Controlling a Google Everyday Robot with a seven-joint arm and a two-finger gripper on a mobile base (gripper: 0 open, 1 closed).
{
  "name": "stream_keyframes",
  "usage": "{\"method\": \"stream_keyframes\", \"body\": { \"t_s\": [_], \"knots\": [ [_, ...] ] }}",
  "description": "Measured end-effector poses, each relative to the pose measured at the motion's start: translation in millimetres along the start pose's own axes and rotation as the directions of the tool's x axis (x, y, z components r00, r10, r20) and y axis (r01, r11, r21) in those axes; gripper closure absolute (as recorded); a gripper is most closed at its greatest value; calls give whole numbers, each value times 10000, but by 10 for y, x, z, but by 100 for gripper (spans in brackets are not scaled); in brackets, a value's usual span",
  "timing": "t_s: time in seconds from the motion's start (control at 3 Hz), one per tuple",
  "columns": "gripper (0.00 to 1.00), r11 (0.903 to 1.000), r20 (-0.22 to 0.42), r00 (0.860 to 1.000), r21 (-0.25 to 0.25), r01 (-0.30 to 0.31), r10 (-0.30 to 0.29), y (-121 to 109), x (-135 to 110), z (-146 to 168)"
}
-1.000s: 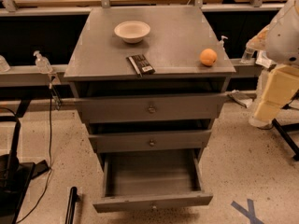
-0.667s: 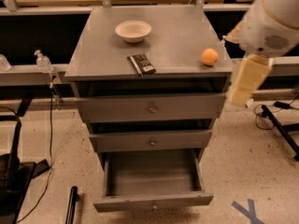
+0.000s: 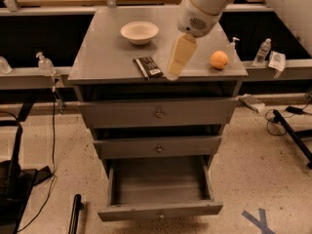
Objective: Place rxbar chocolate into bottom drawer
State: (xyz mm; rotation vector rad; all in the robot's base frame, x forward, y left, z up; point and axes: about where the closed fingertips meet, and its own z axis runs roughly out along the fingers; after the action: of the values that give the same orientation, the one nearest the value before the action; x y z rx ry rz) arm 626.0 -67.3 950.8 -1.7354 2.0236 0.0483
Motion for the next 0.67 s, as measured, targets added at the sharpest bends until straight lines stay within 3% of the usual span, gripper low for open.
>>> {"method": "stream_keyframes", "body": {
  "t_s": [0.33, 0.67],
  "knots": [
    [0, 9923, 234, 9921, 70, -1235, 1233, -403, -352, 374],
    [0, 9492, -787, 9461, 460, -3113, 3141, -623, -531, 766]
  ]
}}
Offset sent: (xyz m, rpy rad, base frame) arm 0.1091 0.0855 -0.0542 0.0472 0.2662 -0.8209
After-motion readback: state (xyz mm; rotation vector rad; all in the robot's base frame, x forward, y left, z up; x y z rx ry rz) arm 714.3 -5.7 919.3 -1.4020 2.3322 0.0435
